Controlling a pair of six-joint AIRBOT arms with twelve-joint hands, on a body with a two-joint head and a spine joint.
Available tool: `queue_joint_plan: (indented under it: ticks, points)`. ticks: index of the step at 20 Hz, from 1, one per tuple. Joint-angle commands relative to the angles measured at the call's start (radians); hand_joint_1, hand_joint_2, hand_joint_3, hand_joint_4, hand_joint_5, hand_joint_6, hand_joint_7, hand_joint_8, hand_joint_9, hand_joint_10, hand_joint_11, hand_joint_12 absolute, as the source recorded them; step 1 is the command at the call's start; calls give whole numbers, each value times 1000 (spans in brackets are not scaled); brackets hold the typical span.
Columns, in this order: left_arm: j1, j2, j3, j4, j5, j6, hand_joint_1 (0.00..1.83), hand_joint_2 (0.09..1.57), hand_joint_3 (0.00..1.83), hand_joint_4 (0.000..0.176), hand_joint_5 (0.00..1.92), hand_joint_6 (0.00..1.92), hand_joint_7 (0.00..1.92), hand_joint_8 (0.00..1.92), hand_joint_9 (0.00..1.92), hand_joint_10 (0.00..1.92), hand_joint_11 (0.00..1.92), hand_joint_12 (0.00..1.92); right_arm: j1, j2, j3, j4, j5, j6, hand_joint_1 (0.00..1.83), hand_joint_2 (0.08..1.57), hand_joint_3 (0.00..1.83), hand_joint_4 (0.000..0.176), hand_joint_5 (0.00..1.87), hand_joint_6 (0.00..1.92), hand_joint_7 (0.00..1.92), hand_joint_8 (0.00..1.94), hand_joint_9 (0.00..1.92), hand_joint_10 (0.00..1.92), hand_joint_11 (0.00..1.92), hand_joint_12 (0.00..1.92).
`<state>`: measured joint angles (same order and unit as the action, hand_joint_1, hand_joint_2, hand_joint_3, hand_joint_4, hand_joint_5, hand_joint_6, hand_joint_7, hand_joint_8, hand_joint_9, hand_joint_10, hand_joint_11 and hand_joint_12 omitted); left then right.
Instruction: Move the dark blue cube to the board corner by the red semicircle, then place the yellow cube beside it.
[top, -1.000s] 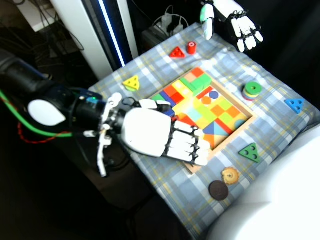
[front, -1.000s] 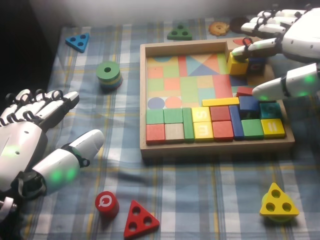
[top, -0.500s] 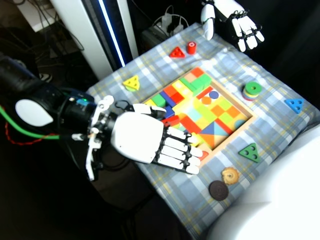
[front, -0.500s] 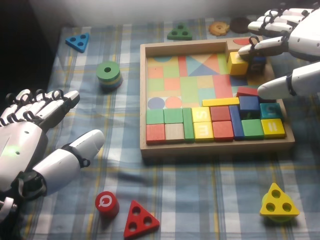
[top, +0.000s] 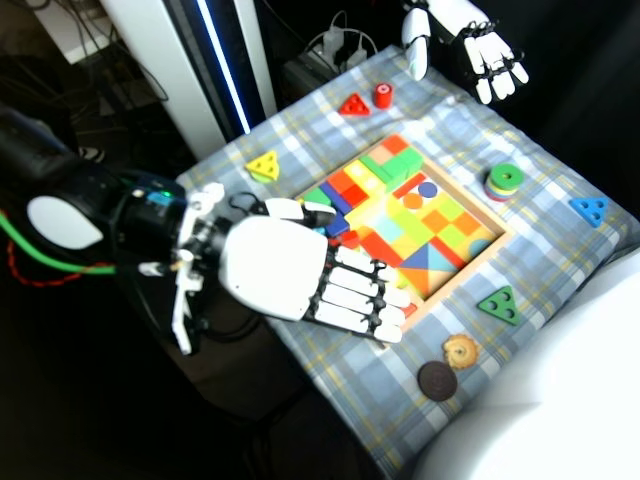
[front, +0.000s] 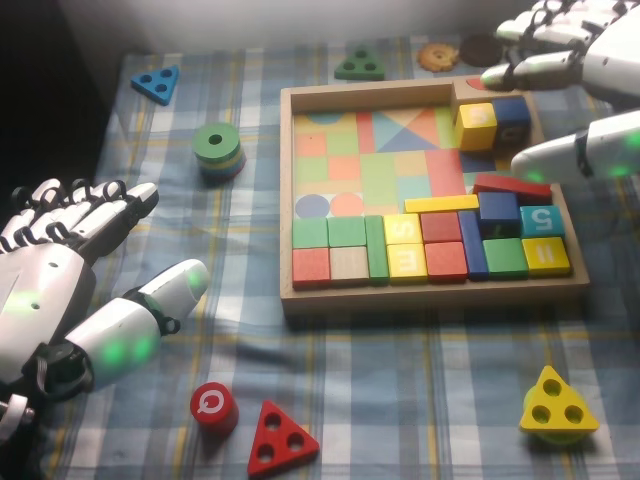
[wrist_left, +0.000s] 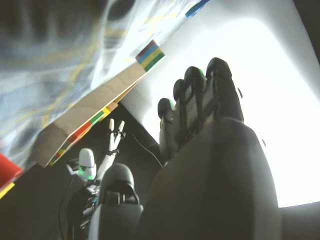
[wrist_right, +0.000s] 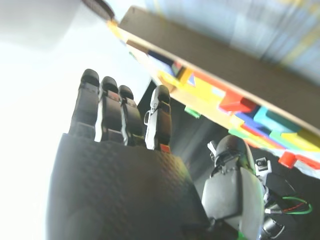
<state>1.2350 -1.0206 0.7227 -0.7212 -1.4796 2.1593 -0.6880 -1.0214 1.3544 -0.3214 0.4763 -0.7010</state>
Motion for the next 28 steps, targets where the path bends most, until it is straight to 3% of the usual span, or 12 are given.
queue_joint_plan:
  ticks: [1, 5, 7, 13, 14, 15, 17, 20, 21, 22, 26, 28]
  points:
    - [-8, -2, -1, 47, -110, -5, 0, 1126, 0, 107, 294, 1, 212, 1, 155, 1, 0, 0, 10, 10, -7, 36, 128, 1, 0, 1029, 14, 51, 306, 6, 0, 0, 0, 0, 0, 0]
    - [-8, -2, -1, 46, -112, -6, 0, 1131, 0, 111, 291, 0, 220, 3, 163, 4, 0, 0, 3, 49, -50, 71, 179, 1, 0, 1043, 15, 86, 275, 0, 0, 0, 0, 0, 0, 0]
    - [-6, -1, -1, 45, -114, -6, 0, 1120, 0, 100, 294, 1, 215, 0, 159, 1, 0, 0, -38, 76, -77, 134, 249, 1, 0, 1137, 20, 64, 220, 1, 0, 0, 0, 0, 0, 0]
    - [-5, 0, -1, 38, -124, -6, 0, 1129, 0, 110, 286, 0, 213, 1, 169, 3, 0, 0, -259, 148, -187, 411, 524, -79, 0, 1176, 19, 0, 194, 0, 33, 11, 0, 0, 0, 0]
    - [-5, 1, -1, 37, -127, -6, 0, 1136, 3, 111, 285, 0, 211, 0, 165, 1, 0, 0, -304, 164, -219, 467, 577, -126, 0, 1182, 18, 21, 195, 1, 45, 13, 0, 0, 0, 0]
    - [-5, 2, -1, 37, -130, -6, 0, 1140, 4, 124, 273, 0, 205, 0, 161, 0, 0, 0, -359, 177, -250, 529, 646, -165, 0, 1189, 19, 18, 189, 0, 48, 12, 0, 0, 0, 0]
    - [-6, 3, -1, 37, -129, -5, 0, 1148, 6, 106, 288, 7, 203, 0, 166, 2, 0, 0, -478, 192, -298, 633, 788, -179, 0, 1221, 10, 25, 208, 3, 91, 7, 9, 1, 0, 0]
    - [-7, 1, -2, 32, -136, -5, 0, 1150, 6, 105, 291, 7, 206, 1, 168, 3, 0, 0, -627, 193, -350, 764, 960, -179, 0, 1224, 6, 36, 209, 2, 114, 11, 28, 8, 0, 0]
    - [-7, 1, -3, 28, -141, -5, 0, 1149, 5, 107, 285, 3, 194, 0, 160, 0, 0, 0, -678, 192, -368, 805, 1018, -179, 0, 1236, 9, 23, 219, 5, 127, 13, 33, 9, 7, 3]
    - [-7, 1, -4, 27, -142, -5, 0, 1149, 4, 88, 298, 8, 186, 0, 158, 0, 0, 0, -706, 192, -384, 826, 1052, -179, 0, 1236, 9, 10, 221, 5, 135, 14, 28, 6, 1, 0]
    - [-7, -1, -5, 20, -152, -5, 0, 1167, 9, 95, 282, 1, 176, 3, 133, 2, 0, 0, -772, 173, -443, 901, 1178, -179, 0, 1266, 16, 5, 232, 6, 141, 9, 14, 1, 0, 0]
    - [-7, -3, -5, 16, -154, -6, 0, 1157, 3, 92, 290, 3, 182, 5, 150, 8, 0, 0, -800, 150, -478, 939, 1222, -214, 0, 1215, 0, 39, 248, 10, 154, 12, 10, 0, 0, 0]
